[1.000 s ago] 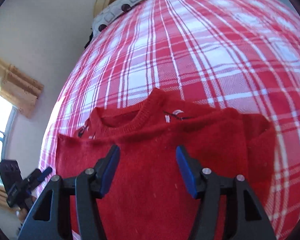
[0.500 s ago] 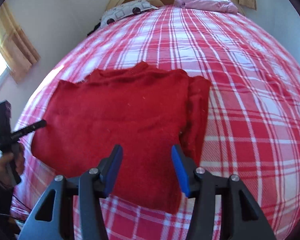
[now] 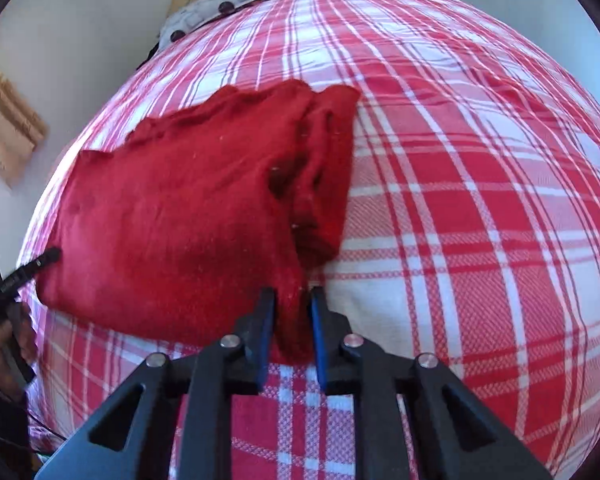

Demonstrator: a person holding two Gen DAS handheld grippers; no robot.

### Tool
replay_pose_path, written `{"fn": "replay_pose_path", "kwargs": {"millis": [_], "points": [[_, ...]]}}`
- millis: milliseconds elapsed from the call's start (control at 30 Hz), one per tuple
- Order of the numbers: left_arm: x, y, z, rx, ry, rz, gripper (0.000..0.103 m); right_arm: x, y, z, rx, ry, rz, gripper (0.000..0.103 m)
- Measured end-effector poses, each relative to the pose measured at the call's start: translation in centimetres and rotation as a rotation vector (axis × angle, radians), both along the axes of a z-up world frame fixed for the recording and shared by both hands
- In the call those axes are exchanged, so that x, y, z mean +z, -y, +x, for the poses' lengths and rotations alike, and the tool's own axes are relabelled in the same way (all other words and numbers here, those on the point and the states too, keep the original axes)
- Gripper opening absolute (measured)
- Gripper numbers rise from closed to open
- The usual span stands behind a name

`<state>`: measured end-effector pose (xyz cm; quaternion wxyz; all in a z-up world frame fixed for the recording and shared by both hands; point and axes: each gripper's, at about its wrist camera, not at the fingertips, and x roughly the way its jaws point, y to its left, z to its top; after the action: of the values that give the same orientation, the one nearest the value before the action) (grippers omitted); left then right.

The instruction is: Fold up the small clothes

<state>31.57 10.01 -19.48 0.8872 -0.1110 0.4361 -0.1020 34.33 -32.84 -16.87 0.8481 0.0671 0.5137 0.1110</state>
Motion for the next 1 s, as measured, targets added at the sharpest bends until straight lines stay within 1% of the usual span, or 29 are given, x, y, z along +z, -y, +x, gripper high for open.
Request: {"fn": "replay_pose_path", "kwargs": {"millis": [33,100,133,200,233,267,300,367,467,600,700,767,900,1000], "points": [[0.2,0.1,-0.2,-0.004,0.000,0.015,0.069,0.5,-0.2,-0.4,-0.001,0.025,-0.016,0.029],[0.7,0.3,-1.1,-0.011,0.017,0.049,0.069,1.8,-0.9,-1.2,0.001,0.078,-0.048,0.029],[0.8,0.4,-1.4,-0.011,0.024,0.059,0.069,2.4,-1.2,-1.5,0.007,0.101,-0.048,0.029],[1.0,0.5,-2.1,-0.015,0.040,0.072,0.069,4.1,-2.4,-1.8,0.034,0.182,-0.039,0.035],[0.9,0.6,-2.1,-0.020,0.038,0.079,0.069,4.4,-3.0,-2.0,0.051,0.204,-0.033,0.040],[0.6,0.8,-2.0,-0.020,0.031,0.098,0.069,4.7,-3.8,-1.9,0.078,0.224,-0.023,0.042],[0.4,1.0,-1.8,-0.016,0.025,0.116,0.069,4.8,-4.8,-1.5,0.116,0.233,-0.012,0.042],[-0.1,0.9,-1.5,-0.014,0.019,0.119,0.069,4.4,-6.2,-0.6,0.158,0.236,-0.002,0.042],[-0.7,0.6,-1.1,-0.008,0.002,0.099,0.069,3.0,-7.3,1.3,0.136,0.207,-0.043,0.042],[-0.9,0.8,-1.0,-0.028,0.015,0.117,0.070,1.4,-6.5,2.6,0.102,0.159,-0.032,0.043],[-1.1,1.1,-0.9,-0.040,0.025,0.125,0.074,0.3,-5.2,2.9,0.081,0.130,-0.001,0.042],[-1.2,1.2,-0.8,-0.046,0.028,0.127,0.077,0.0,-5.1,2.9,0.079,0.119,0.008,0.040],[-1.4,1.7,-0.7,-0.059,0.030,0.147,0.084,-0.3,-5.2,2.7,0.091,0.134,-0.003,0.040],[-1.5,1.9,-0.7,-0.065,0.032,0.162,0.086,-0.4,-6.0,2.2,0.100,0.158,-0.060,0.040]]}}
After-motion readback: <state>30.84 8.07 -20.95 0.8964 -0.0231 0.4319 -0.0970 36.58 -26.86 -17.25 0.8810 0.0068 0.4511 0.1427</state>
